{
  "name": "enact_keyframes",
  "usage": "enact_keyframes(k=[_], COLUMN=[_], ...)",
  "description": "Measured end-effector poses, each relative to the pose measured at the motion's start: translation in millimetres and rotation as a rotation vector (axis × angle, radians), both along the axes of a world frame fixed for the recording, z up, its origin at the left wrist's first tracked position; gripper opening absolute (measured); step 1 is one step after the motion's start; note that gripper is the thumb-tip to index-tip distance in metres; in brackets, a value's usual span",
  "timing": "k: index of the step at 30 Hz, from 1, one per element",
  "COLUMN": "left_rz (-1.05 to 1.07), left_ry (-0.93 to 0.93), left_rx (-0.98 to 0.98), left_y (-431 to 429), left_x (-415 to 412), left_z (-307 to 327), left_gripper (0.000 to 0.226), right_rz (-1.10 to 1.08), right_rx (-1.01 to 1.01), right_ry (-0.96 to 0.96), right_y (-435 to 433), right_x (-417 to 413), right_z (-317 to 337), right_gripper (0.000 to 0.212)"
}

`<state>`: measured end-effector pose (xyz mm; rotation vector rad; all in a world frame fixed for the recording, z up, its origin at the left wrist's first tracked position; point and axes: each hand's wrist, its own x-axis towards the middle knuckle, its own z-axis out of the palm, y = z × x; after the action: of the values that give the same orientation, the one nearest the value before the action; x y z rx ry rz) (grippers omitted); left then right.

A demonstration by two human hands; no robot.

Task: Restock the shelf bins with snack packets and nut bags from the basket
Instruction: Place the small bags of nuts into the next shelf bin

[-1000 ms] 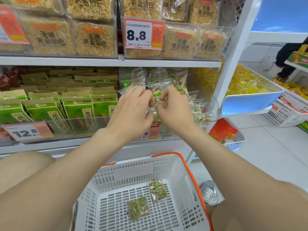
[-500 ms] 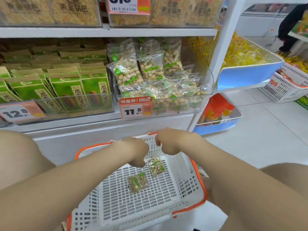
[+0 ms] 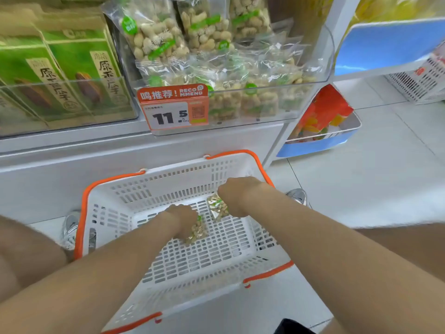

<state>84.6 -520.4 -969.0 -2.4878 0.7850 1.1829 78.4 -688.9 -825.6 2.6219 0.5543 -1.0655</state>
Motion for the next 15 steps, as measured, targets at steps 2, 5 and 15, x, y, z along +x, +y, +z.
enact_keyframes(k=[2,5,15], left_rz=[0.079,0.093,0.217], left_ry=[0.031,0.075,0.146], left_rx=[-0.045,-0.071,-0.144], left_y=[4,11,24], left_x=[-1,-5,-29], left_z=[-26,-49,-79], left_gripper=[0.055,0.077,0.064], right_rz=[-0.006,-0.017,-0.04], right_rx=[-0.01,0.013,-0.017], right_ry=[-0.002,0.003,-0.025], right_y=[-1,-2,-7], right_x=[5,9,20], right_z=[-3,-4,-10], right_gripper=[0.013,0.012,0.011])
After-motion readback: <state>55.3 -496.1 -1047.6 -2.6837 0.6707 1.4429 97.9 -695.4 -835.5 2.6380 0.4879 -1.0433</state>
